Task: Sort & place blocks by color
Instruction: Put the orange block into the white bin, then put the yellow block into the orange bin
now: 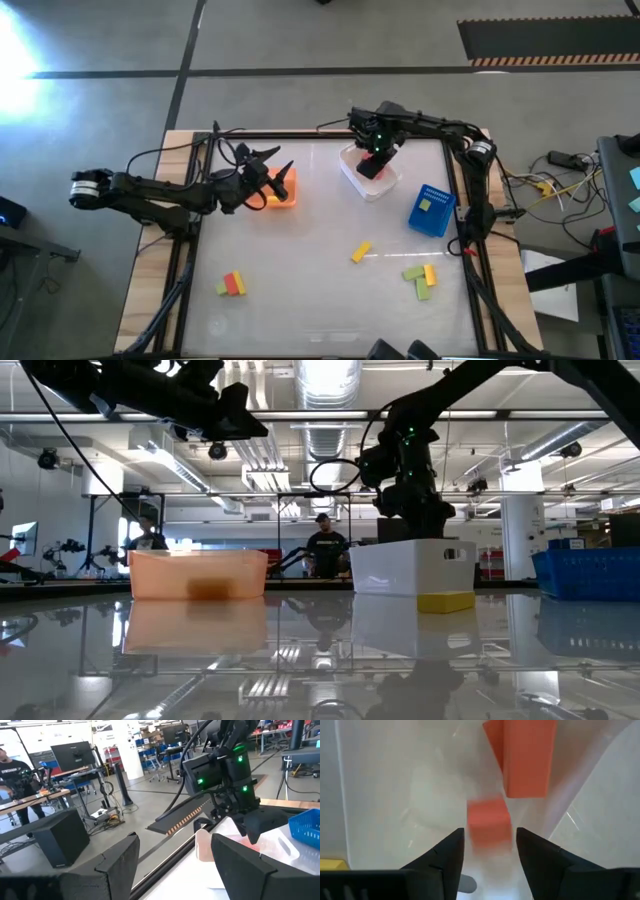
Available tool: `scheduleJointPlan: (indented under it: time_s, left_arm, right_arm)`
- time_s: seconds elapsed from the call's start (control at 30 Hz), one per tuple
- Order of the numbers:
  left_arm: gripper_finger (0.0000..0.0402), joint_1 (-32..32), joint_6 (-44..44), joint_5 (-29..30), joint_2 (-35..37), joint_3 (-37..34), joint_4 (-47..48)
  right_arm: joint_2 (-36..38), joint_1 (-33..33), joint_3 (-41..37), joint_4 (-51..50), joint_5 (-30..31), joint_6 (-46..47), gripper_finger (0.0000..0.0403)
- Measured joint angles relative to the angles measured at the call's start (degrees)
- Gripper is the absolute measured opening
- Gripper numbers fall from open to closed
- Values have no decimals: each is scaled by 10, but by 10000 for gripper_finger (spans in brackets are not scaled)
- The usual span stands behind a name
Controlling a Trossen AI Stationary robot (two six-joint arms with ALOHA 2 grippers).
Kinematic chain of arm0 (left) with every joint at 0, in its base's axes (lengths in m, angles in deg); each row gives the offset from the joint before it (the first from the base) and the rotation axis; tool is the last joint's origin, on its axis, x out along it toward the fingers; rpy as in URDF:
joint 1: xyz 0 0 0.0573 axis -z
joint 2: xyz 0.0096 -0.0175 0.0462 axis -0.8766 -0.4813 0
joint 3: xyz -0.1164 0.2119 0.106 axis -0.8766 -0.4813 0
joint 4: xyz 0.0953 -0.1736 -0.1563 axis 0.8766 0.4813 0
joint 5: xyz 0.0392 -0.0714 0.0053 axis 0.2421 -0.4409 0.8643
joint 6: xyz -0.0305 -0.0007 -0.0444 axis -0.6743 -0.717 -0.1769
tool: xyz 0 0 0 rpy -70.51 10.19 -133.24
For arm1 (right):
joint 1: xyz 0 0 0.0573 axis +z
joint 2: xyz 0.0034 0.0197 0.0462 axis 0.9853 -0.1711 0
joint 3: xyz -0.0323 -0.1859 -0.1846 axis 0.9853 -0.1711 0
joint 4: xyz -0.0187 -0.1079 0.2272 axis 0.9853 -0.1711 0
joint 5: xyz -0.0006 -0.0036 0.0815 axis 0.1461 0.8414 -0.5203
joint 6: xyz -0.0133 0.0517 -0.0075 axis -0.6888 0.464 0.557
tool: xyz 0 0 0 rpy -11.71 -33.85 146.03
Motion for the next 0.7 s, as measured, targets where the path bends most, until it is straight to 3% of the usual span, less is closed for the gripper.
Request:
scheduleJointPlan:
  time_s: [0.43,0.7]
  left_arm:
    - [231,3,-45,0,0,0,10]
    - [231,3,-142,-12,0,0,55]
  right_arm:
    - [38,4,-1,5,3,-23,189]
    - [137,12,-35,164,6,-56,173]
